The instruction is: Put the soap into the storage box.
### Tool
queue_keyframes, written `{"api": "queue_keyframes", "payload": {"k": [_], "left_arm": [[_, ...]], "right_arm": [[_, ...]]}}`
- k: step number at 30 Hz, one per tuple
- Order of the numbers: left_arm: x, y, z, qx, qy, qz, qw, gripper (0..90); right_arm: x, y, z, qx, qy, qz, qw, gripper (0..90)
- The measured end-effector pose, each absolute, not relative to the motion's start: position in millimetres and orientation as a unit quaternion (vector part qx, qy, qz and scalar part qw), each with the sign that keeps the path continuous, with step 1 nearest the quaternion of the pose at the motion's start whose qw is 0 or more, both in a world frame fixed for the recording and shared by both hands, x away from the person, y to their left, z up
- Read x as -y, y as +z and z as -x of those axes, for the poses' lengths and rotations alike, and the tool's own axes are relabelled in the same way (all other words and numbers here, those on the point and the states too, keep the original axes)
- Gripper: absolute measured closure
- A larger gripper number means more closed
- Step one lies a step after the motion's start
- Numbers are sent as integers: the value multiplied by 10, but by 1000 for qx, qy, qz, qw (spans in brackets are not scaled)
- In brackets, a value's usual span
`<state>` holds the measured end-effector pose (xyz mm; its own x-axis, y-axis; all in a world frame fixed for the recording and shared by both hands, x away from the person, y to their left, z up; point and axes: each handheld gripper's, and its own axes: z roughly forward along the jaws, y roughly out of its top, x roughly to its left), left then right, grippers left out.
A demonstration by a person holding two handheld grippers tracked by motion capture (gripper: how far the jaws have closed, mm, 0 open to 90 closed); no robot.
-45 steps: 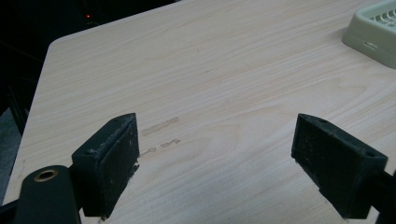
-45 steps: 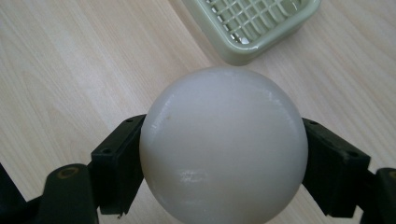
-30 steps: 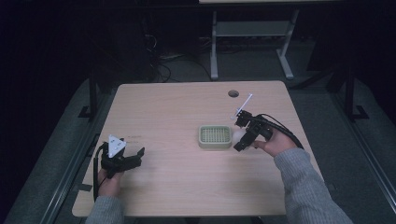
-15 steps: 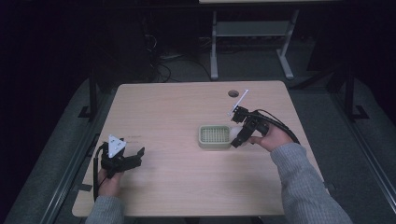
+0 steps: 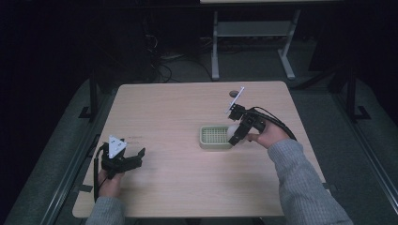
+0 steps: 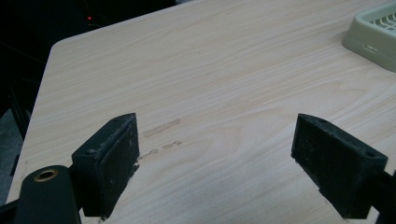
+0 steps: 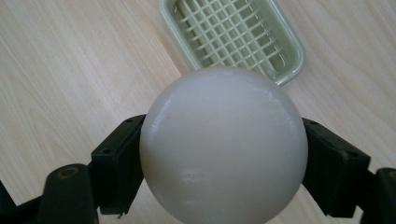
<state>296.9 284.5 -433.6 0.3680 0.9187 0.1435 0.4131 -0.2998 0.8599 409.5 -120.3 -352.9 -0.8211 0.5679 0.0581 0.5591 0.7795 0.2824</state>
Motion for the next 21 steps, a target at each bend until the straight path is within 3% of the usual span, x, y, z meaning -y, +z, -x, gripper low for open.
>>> {"api": "queue_keyframes", "payload": {"k": [21], "left_arm": [[-2841,-4336,-2969,-453,333,-734,381,148]], "right_arm": [[1040,-3531,-4204,-946,139,-291,11,220]]}}
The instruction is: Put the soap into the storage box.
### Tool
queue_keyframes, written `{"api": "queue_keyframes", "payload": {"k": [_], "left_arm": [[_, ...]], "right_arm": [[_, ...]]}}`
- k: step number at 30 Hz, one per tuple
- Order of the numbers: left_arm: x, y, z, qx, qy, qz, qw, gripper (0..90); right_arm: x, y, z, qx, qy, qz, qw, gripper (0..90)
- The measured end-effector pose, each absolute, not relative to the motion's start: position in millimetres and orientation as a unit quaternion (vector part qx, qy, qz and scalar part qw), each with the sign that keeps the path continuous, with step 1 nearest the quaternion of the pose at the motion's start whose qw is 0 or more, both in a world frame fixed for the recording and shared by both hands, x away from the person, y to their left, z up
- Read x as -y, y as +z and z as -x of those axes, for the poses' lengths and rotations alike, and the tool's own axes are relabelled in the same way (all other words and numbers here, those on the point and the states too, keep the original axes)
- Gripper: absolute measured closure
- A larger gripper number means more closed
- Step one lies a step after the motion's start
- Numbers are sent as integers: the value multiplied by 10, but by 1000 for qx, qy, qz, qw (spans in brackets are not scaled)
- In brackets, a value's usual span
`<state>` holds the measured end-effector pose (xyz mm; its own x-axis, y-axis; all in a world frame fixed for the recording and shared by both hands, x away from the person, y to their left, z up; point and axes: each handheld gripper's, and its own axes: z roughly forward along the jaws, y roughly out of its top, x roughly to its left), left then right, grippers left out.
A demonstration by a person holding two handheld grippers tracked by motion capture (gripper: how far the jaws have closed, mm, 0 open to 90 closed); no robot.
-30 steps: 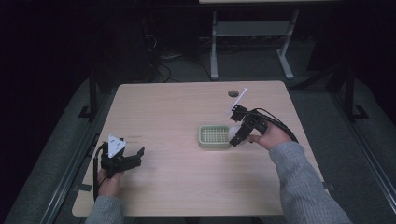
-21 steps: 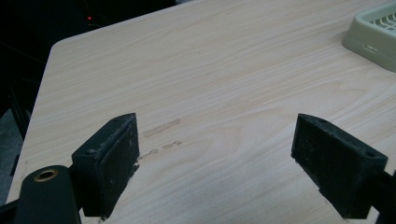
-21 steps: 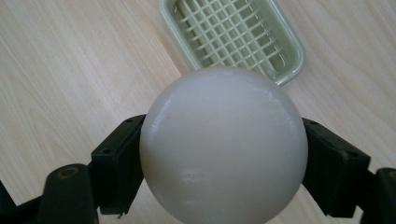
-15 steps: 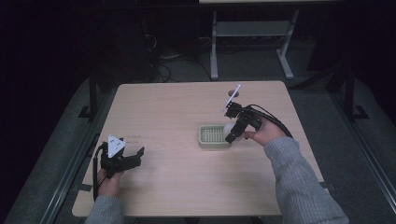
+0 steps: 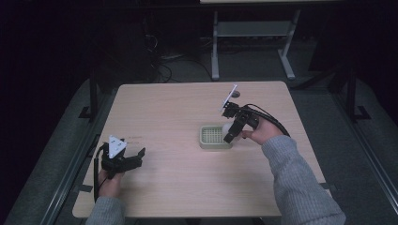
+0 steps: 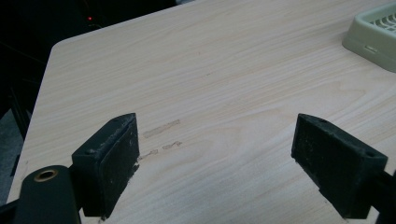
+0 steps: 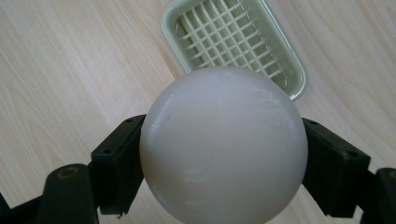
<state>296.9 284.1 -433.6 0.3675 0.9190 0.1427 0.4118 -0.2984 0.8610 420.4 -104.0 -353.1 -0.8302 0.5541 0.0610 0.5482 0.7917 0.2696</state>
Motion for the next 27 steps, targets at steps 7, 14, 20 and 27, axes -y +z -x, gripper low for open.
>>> {"api": "queue_keyframes", "payload": {"k": [7,14,20,27], "left_arm": [[-2847,-4329,-2967,-453,334,-733,382,148],[-2848,-4329,-2969,-453,334,-733,382,148],[-2846,-4329,-2969,-453,335,-733,382,149],[-2838,-4330,-2968,-452,335,-734,381,148]], "right_arm": [[961,-3505,-4247,-949,136,-285,14,220],[906,-3513,-4291,-948,139,-286,8,220],[881,-3553,-4325,-948,135,-287,6,220],[840,-3580,-4367,-948,134,-288,0,220]]}}
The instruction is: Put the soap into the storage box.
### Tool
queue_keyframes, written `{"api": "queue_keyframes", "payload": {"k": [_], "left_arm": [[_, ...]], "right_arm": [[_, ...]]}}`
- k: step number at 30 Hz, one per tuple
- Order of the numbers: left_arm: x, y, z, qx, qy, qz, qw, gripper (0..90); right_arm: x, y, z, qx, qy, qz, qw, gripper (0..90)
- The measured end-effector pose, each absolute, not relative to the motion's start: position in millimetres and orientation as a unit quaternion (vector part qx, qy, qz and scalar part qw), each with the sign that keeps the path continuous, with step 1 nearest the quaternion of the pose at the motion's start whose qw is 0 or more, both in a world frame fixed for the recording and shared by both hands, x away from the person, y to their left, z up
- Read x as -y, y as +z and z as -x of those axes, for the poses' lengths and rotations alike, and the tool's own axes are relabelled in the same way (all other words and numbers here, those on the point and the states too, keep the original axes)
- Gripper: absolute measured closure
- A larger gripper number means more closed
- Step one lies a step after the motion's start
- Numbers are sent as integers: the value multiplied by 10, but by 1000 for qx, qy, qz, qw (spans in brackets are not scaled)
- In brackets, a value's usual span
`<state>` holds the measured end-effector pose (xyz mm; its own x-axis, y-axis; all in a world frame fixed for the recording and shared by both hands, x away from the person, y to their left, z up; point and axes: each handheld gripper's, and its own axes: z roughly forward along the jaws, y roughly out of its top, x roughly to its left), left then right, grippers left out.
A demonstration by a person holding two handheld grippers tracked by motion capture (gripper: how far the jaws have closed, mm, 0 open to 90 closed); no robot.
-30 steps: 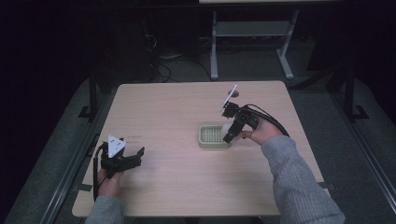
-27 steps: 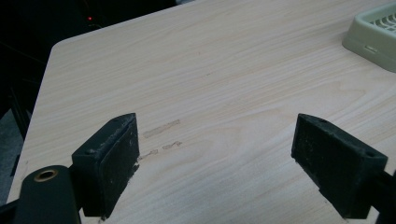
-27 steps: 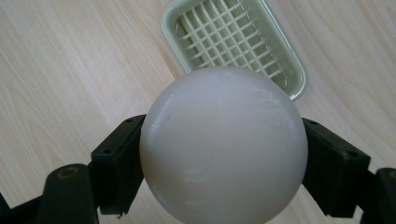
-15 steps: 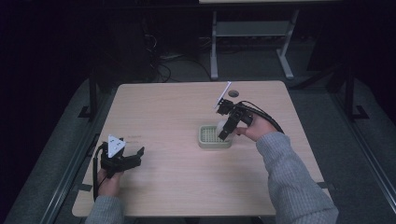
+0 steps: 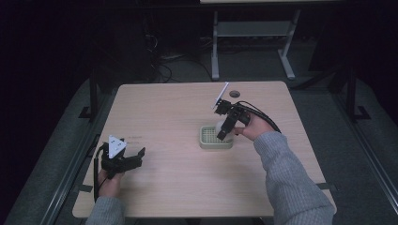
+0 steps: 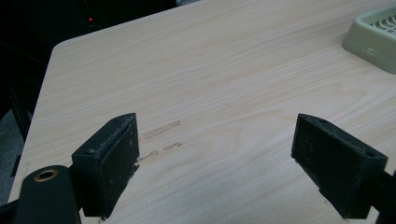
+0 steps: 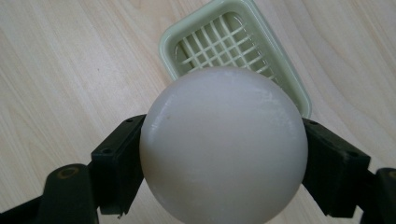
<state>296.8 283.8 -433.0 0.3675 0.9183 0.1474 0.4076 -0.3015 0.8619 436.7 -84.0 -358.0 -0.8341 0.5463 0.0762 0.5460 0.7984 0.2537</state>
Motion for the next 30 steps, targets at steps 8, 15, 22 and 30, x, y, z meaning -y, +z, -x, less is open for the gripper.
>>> {"api": "queue_keyframes", "payload": {"k": [8,15,22,30], "left_arm": [[-2836,-4330,-2969,-451,335,-734,383,149],[-2844,-4328,-2970,-453,334,-733,381,149],[-2843,-4325,-2969,-450,335,-735,380,149],[-2852,-4316,-2965,-451,335,-736,378,149]], "right_arm": [[766,-3588,-4426,-949,122,-289,-1,220],[648,-3609,-4505,-950,118,-288,-1,220],[548,-3740,-4566,-950,106,-292,-8,220],[513,-3828,-4621,-947,102,-304,-9,220]]}}
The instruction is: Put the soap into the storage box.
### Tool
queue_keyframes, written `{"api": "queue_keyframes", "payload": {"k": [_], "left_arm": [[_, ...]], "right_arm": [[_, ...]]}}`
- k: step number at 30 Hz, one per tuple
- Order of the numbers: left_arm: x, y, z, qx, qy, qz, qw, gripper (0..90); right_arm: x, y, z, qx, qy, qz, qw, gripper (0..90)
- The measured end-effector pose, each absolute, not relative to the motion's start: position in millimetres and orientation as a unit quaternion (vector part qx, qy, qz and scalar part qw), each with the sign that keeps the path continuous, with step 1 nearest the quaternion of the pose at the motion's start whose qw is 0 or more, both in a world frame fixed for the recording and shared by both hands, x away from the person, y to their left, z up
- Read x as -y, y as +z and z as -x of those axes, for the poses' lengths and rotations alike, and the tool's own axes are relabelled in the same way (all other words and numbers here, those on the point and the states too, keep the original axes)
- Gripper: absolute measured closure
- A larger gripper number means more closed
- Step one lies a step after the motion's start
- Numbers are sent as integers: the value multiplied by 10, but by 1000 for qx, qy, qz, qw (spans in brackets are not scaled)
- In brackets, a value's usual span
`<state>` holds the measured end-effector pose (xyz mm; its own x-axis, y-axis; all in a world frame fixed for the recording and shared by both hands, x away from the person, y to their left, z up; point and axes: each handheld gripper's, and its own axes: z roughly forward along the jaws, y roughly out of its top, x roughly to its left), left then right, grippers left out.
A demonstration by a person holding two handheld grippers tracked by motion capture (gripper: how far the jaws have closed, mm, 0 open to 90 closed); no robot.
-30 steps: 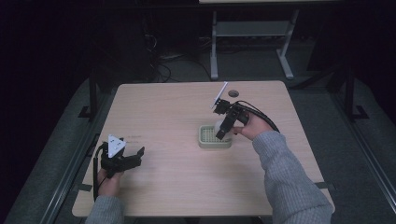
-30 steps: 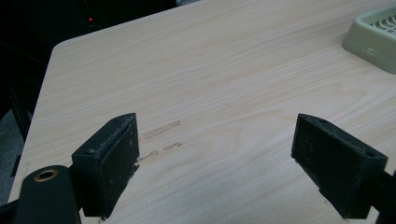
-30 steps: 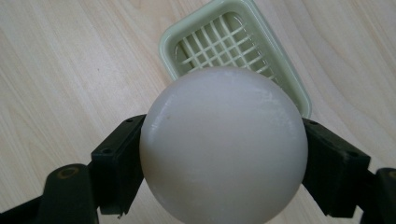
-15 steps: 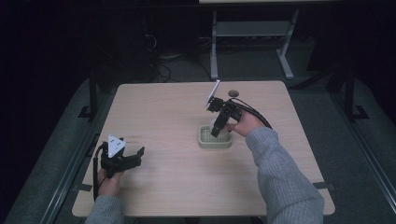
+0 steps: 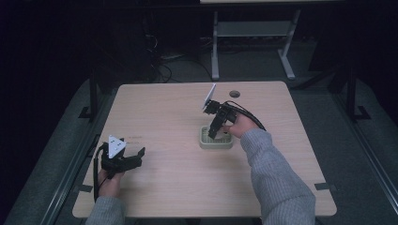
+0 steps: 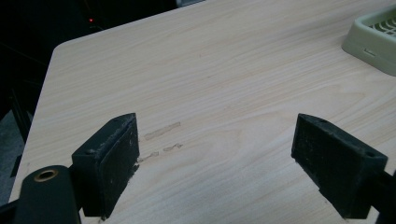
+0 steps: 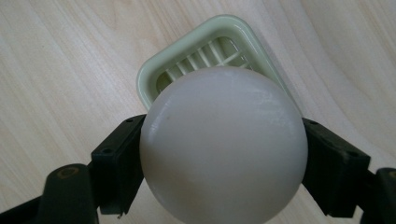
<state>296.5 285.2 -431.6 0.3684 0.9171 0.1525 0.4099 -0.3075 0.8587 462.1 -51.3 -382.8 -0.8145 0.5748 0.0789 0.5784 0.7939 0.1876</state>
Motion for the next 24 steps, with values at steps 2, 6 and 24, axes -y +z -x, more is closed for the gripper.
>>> {"api": "queue_keyframes", "payload": {"k": [2,6,24], "left_arm": [[-2848,-4319,-2967,-453,335,-733,382,149],[-2845,-4316,-2967,-452,336,-733,382,148],[-2845,-4315,-2967,-453,337,-731,383,148]], "right_arm": [[513,-3856,-4631,947,-101,304,9,220],[519,-3882,-4640,946,-100,307,10,220],[524,-4029,-4685,943,-94,320,10,220]]}}
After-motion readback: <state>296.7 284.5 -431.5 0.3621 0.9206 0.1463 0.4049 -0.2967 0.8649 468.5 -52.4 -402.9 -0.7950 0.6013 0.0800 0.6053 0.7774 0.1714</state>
